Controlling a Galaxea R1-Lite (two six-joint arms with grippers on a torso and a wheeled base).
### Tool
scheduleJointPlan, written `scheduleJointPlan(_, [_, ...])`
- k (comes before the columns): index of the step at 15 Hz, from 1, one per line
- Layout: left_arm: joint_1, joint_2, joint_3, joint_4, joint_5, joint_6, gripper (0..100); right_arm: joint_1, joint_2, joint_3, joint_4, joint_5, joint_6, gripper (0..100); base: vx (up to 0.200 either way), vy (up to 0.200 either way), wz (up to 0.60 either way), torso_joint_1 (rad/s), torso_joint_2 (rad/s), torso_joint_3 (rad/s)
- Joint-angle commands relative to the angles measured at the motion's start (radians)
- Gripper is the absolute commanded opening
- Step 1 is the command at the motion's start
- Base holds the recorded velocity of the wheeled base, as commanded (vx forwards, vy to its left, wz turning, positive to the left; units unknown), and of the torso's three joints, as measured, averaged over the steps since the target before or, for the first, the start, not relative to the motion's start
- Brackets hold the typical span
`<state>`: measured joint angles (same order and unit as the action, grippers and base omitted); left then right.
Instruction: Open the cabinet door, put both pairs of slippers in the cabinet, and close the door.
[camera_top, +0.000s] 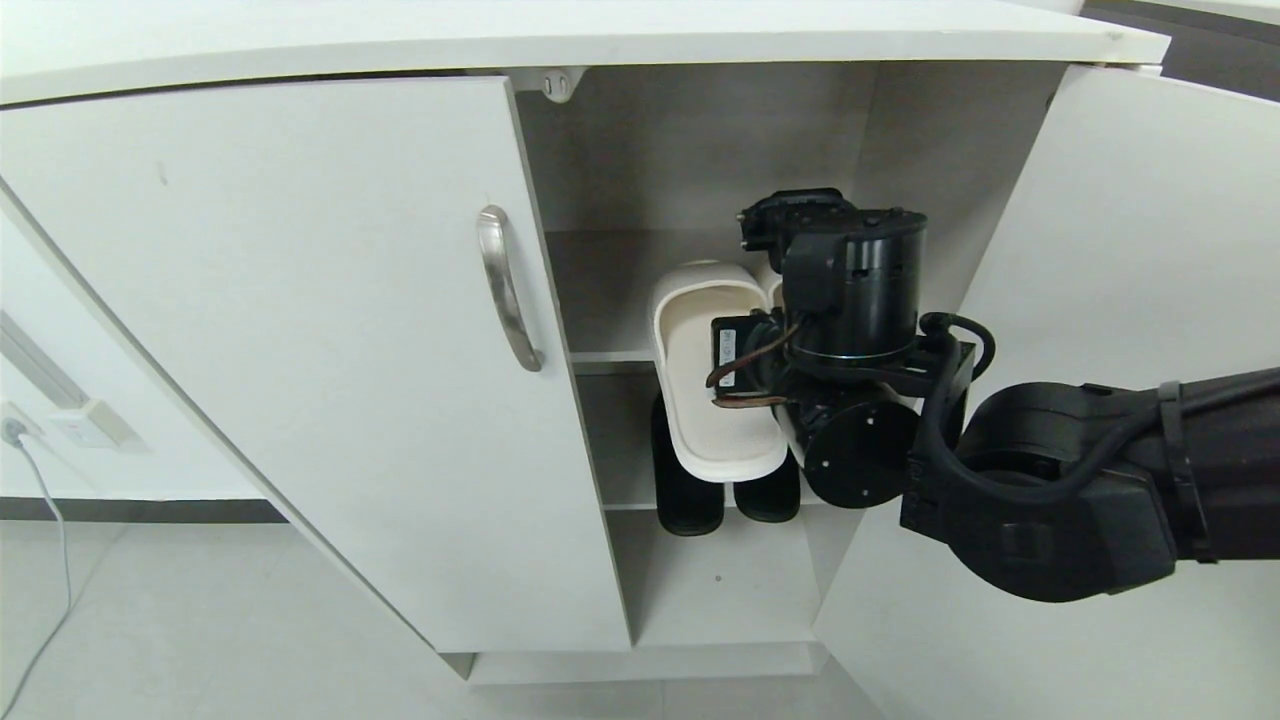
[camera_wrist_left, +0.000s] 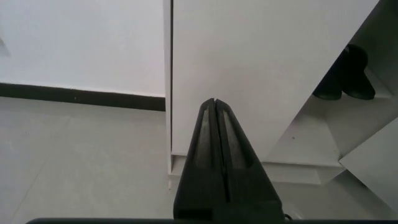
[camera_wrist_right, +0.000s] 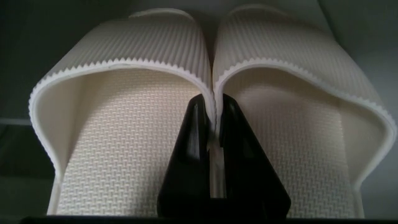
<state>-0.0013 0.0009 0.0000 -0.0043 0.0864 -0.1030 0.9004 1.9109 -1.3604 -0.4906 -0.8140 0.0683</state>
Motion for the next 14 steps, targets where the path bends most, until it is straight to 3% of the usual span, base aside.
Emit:
scheduleJointPlan(1, [0.000,0.001,0.000,0.000,0.001,0.000,0,-0.015,0.010,-0.003,0.003,0.009,-0.001,0,0.000,0.000,0.00,0.000,0.00,0.000])
scheduleJointPlan(9, [0.000,0.001,0.000,0.000,0.001,-0.001,0,-0.072,0.120,-0.267,0.116,0.059,-0.005,0,0.000,0.000,0.00,0.000,0.00,0.000])
scheduleJointPlan(14, [0.000,-0.001,0.000,0.000,0.001,-0.001,0,-0.089,0.152,-0.347,0.124,0.082,-0.018,0,0.000,0.000,0.00,0.000,0.00,0.000])
